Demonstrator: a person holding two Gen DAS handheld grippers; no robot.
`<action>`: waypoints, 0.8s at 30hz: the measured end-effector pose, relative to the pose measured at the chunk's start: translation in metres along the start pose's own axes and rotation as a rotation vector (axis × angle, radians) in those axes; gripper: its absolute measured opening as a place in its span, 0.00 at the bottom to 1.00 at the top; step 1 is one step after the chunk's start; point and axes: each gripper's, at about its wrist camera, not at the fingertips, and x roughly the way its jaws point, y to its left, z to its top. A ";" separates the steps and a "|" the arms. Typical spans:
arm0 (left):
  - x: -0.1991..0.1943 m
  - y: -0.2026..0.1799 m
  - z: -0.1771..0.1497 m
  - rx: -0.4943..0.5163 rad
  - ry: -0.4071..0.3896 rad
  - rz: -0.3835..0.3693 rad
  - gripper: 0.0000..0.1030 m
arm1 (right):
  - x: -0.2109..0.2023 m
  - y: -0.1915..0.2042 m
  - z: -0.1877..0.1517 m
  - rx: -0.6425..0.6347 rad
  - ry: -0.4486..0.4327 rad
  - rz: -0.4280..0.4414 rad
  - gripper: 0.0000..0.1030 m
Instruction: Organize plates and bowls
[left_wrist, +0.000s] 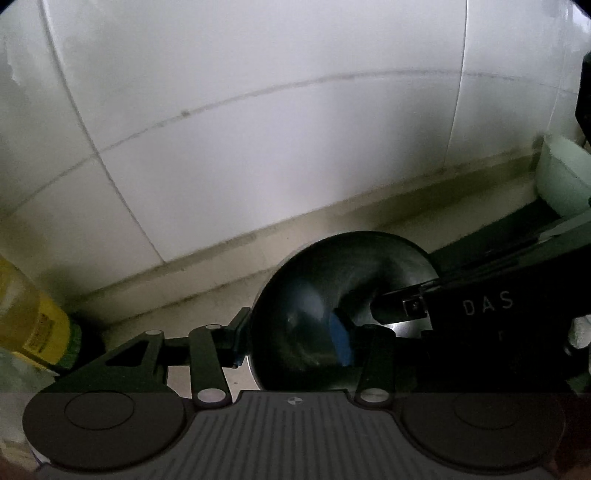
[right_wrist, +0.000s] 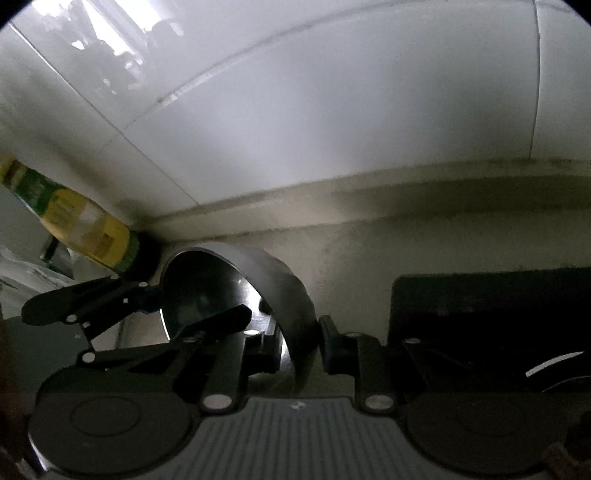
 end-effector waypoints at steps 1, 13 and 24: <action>-0.004 0.002 0.000 -0.004 -0.009 0.004 0.52 | -0.004 0.002 0.001 -0.006 -0.009 0.001 0.19; -0.077 0.012 -0.012 -0.026 -0.115 0.068 0.53 | -0.053 0.050 -0.006 -0.087 -0.082 0.029 0.19; -0.141 0.021 -0.044 -0.061 -0.179 0.115 0.57 | -0.092 0.106 -0.030 -0.181 -0.111 0.061 0.19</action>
